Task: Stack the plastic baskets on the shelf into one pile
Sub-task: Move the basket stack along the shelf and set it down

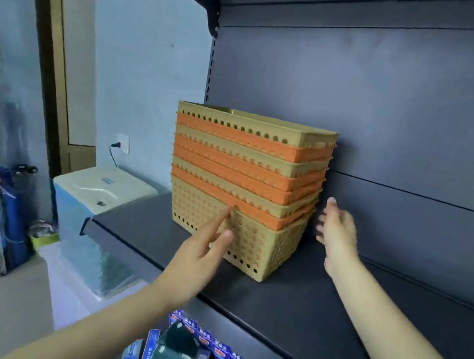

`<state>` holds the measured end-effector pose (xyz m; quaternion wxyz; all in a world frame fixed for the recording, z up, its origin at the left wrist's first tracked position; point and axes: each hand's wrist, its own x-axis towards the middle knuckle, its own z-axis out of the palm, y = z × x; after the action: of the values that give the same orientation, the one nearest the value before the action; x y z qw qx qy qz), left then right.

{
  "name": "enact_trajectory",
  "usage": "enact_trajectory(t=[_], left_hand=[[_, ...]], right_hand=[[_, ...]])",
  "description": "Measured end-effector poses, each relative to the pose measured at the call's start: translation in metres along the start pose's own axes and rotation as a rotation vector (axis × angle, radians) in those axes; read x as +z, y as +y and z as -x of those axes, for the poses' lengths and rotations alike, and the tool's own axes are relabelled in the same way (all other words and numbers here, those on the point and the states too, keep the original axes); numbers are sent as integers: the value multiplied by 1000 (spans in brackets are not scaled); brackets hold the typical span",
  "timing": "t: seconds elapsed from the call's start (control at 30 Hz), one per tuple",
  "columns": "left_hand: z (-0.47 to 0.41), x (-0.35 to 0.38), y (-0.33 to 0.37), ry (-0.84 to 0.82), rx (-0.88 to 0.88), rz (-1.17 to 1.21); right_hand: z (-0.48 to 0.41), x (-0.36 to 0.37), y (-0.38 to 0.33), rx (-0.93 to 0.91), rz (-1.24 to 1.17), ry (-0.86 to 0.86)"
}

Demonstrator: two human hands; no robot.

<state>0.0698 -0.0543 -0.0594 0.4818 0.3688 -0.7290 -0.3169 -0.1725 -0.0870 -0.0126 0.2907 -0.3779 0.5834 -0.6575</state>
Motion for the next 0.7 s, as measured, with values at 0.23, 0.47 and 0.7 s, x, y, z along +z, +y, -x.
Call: enact_trajectory(t=[0.23,0.47,0.7], left_hand=[[-114,-117,-89,113,-144,-88],[-146,-112,-129,-245,-170,147],[-151,-119,-150,-162,-195,203]], right_hand=[[66,44,21,-189,30,-129],[52,51,25,-184,347,-164],[26,77,32,-167,353,-174]])
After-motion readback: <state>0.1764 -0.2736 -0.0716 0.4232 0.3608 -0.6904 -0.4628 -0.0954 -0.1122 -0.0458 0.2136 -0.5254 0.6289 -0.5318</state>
